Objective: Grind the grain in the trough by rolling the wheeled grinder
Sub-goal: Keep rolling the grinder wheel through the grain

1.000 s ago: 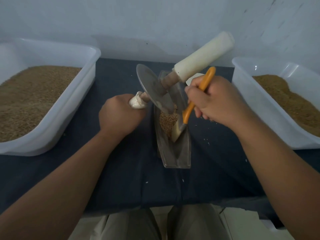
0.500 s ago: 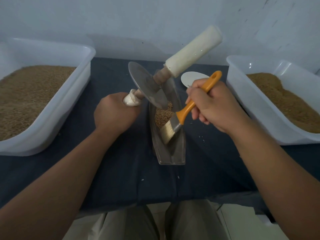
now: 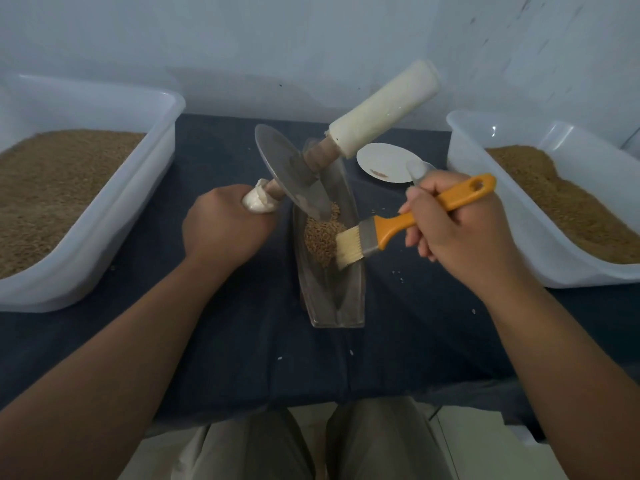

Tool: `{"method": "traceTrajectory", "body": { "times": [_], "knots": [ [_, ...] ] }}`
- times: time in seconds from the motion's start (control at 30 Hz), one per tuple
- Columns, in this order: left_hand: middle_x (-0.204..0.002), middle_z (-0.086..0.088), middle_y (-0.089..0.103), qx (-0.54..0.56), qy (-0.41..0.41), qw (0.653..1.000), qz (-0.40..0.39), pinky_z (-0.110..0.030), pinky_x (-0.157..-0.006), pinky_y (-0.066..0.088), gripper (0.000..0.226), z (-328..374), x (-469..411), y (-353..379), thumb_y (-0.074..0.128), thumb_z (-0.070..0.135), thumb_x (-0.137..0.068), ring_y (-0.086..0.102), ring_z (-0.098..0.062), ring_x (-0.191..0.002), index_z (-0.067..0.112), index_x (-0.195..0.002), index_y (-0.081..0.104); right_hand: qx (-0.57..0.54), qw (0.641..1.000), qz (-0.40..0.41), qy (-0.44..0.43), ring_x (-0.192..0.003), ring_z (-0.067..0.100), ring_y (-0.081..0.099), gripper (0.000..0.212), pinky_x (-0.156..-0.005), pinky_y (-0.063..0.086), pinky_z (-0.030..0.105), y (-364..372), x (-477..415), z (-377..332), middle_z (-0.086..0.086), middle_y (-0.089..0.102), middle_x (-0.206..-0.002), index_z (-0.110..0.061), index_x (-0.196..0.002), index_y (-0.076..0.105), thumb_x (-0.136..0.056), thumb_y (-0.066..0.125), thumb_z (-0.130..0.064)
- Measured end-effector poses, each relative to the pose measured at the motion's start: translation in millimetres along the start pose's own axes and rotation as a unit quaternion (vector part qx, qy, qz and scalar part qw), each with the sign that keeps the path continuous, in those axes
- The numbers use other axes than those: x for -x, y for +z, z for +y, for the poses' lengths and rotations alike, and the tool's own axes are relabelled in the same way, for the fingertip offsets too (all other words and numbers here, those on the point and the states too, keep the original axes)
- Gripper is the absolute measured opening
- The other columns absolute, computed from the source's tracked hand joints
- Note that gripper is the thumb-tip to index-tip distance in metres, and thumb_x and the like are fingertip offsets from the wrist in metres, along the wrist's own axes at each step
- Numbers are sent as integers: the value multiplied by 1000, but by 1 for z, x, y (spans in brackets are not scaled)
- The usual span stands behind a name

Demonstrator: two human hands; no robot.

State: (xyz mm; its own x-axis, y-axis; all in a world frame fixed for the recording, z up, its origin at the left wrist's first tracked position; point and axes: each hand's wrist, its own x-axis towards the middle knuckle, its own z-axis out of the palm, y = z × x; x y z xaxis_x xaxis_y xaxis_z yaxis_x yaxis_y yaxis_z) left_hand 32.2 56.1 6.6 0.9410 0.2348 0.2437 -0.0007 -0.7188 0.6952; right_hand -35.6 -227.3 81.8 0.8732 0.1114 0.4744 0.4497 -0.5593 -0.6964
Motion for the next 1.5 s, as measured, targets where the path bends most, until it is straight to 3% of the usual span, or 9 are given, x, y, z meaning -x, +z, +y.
{"method": "traceTrajectory", "body": {
  "times": [0.4, 0.6, 0.8, 0.93, 1.03, 1.1, 1.2, 1.3, 1.5],
  "knots": [
    [-71, 9, 67, -33, -1, 999, -16, -38, -68, 55, 31, 0, 1, -1, 61, 59, -81, 65, -19, -71, 29, -74, 67, 18, 991, 124, -55, -77, 14, 74, 24, -65, 58, 23, -23, 44, 51, -10, 74, -91, -18, -116, 70, -112, 53, -34],
    [-69, 11, 63, -118, 30, 992, -24, -31, -60, 45, 40, -8, -4, 4, 54, 66, -80, 60, -16, -66, 29, -72, 66, 366, 921, -112, -67, -106, 23, 70, 47, -85, 59, 42, -49, 47, 107, 0, 73, -122, -25, -138, 68, -93, 75, -13],
    [-62, 12, 59, -184, 83, 979, 3, -25, -53, 34, 41, -14, -7, 6, 53, 67, -85, 54, -11, -56, 30, -67, 61, 429, 875, -188, -123, -133, 36, 60, 77, -103, 54, 54, -51, 45, 100, 9, 62, -148, -22, -146, 63, -78, 79, 11],
    [-57, 13, 51, -236, 158, 958, 29, -22, -51, 28, 44, -10, -9, 3, 52, 68, -88, 46, -7, -52, 31, -63, 55, 357, 913, 5, -199, -148, 25, 44, 55, -120, 38, 46, -46, 20, 64, 4, 50, -156, -18, -151, 57, -97, 68, -17],
    [-56, 12, 47, -292, 209, 933, 32, -22, -50, 26, 42, -1, -5, 0, 62, 59, -88, 43, -8, -50, 31, -61, 47, 393, 905, -56, -151, -159, 20, 23, 89, -129, 13, 34, -30, -13, 33, 2, 34, -168, -18, -164, 31, -90, 73, -46],
    [-58, 12, 47, -313, 222, 923, 25, -23, -50, 25, 38, 4, -2, -4, 67, 53, -88, 44, -9, -51, 31, -64, 48, 450, 877, -137, -98, -149, 25, 40, 92, -124, 25, 37, -19, -29, 25, 4, 49, -157, -20, -162, 32, -88, 75, -51],
    [-60, 12, 48, -337, 235, 912, 4, -24, -48, 24, 39, 5, 0, -12, 60, 60, -89, 40, -4, -52, 33, -65, 45, 479, 858, -173, -64, -97, 20, 66, 42, -83, 54, 39, -9, -34, 27, -7, 70, -106, -33, -127, 58, -90, 64, -53],
    [-62, 12, 53, -358, 226, 904, -63, -26, -49, 29, 35, 10, -9, -19, 53, 64, -85, 46, -5, -55, 33, -67, 51, 491, 859, -137, -52, -63, 12, 56, 34, -53, 47, 31, -1, -25, 41, -10, 57, -69, -36, -90, 58, -82, 52, -68],
    [-70, 11, 59, -402, 202, 884, -125, -30, -58, 41, 25, 38, -55, -8, 54, 54, -73, 57, -16, -64, 30, -70, 61, 467, 872, -142, 21, -69, 21, 58, 36, -58, 39, 32, 25, -73, 75, -8, 54, -71, -22, -65, 49, -79, 68, -48]
  ]
}}
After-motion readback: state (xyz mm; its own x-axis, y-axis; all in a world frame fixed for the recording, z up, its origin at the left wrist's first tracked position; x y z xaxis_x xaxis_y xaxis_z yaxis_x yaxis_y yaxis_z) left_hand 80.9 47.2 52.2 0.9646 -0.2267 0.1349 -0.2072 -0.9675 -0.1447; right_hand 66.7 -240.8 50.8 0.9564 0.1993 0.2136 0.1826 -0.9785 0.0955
